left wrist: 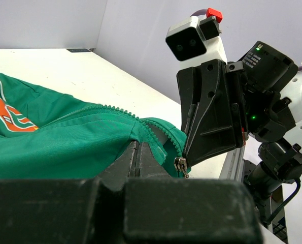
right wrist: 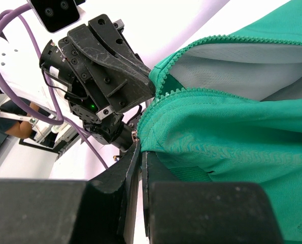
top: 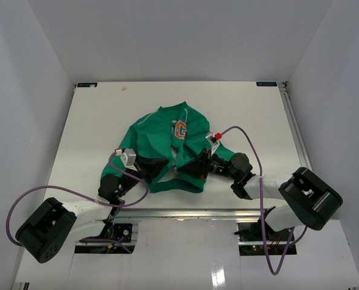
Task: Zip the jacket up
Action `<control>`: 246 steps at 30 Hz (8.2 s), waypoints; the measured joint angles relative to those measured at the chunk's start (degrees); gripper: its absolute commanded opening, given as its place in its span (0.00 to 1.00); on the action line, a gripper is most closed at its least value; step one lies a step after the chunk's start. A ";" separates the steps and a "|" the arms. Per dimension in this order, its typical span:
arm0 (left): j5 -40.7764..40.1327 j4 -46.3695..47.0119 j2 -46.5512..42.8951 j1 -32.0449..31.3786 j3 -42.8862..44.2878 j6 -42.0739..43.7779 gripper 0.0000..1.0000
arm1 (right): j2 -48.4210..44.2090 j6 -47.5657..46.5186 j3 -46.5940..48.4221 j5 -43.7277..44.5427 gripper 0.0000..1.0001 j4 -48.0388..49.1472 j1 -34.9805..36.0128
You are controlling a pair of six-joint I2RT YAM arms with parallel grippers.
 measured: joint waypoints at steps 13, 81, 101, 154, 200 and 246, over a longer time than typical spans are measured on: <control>0.26 0.00 -0.02 0.00 0.00 0.00 0.00 | 0.48 0.11 0.19 0.02 0.08 0.02 0.00; 2.27 0.00 -0.63 0.00 0.00 1.50 0.00 | 1.20 3.26 0.18 -0.84 0.08 0.10 -0.73; 3.94 -0.02 -0.69 0.00 0.00 1.70 0.00 | 0.70 3.52 0.17 -0.88 0.08 0.11 -1.30; 6.18 0.02 -1.83 0.00 0.00 2.75 0.00 | 0.85 5.68 0.02 -1.84 0.08 0.11 -2.21; 12.62 0.45 -0.48 0.07 0.00 5.28 0.00 | -0.90 7.11 0.00 -3.74 0.08 0.02 -3.41; 9.20 -11.63 -22.68 0.04 1.19 -0.91 0.59 | -1.16 2.82 -1.33 -6.21 0.08 0.10 -4.04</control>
